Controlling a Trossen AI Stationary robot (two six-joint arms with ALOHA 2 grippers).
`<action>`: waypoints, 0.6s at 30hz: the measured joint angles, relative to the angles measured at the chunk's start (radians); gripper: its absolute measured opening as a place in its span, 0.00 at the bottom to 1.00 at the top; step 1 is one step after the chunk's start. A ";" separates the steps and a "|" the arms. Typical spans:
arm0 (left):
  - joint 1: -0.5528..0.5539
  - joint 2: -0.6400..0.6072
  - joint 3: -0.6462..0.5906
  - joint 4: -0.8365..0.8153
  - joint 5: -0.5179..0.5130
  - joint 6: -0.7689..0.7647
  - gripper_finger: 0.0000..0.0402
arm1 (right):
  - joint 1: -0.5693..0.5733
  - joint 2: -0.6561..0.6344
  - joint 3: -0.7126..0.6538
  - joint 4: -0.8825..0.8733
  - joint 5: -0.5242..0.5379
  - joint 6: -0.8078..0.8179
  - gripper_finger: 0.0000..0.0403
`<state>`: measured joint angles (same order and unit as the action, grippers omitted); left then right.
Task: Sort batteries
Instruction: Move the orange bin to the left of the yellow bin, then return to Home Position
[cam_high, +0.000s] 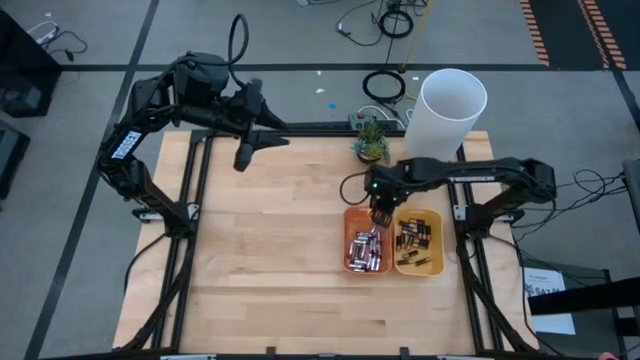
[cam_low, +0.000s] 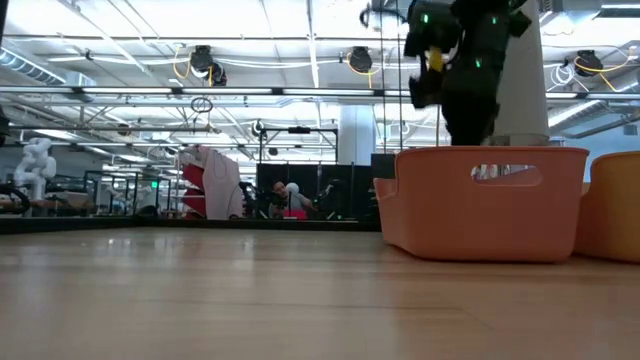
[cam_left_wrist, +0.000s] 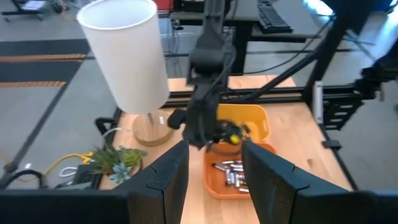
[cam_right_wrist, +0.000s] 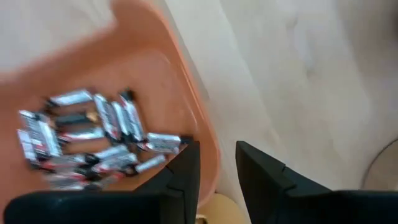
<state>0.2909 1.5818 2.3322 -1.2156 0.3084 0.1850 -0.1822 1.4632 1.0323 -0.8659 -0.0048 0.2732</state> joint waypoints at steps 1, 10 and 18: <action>0.000 0.000 0.000 0.001 -0.013 0.004 0.39 | 0.000 -0.012 0.019 -0.008 -0.001 -0.005 0.23; 0.006 -0.026 0.000 0.003 -0.083 0.005 0.39 | 0.030 -0.237 0.145 -0.043 -0.001 0.021 0.23; 0.008 -0.163 0.001 0.000 -0.136 -0.039 0.39 | 0.135 -0.567 0.100 0.173 0.005 0.051 0.23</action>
<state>0.2985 1.4191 2.3333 -1.2152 0.1721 0.1461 -0.0474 0.8963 1.1327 -0.6934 -0.0002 0.3241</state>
